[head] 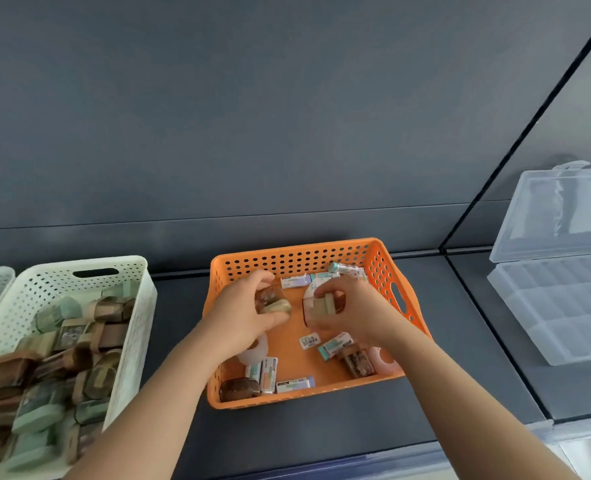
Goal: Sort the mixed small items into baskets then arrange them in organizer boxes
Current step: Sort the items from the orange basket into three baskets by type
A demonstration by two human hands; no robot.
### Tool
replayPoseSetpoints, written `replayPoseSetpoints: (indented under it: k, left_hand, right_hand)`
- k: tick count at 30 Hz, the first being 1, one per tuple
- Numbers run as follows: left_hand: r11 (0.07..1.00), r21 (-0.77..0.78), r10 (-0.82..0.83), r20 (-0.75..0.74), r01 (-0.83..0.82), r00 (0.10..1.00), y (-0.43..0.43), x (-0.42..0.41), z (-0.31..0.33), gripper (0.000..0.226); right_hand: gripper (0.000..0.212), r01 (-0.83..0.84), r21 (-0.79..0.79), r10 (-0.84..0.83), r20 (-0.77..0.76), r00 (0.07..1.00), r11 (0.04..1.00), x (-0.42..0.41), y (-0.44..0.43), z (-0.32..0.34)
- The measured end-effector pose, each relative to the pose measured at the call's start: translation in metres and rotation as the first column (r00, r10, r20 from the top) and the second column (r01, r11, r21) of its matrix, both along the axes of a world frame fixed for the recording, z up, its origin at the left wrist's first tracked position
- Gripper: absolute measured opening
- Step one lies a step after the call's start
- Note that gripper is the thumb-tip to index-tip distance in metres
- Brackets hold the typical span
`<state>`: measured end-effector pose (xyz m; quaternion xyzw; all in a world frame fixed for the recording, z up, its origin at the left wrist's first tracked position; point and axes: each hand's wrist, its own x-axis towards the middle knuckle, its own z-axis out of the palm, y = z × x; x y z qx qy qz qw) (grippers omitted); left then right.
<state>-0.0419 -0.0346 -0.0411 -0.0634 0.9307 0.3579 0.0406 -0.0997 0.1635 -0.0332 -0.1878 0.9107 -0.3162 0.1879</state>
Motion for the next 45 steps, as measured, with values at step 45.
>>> replayPoseSetpoints:
  k: [45]
  left_hand:
    - [0.973,0.190,0.127,0.012,-0.127,0.992,-0.053,0.085,-0.002,0.047]
  right_hand:
    - [0.035,-0.458,0.156,0.384,0.352,0.853,0.875,0.052,-0.080,-0.008]
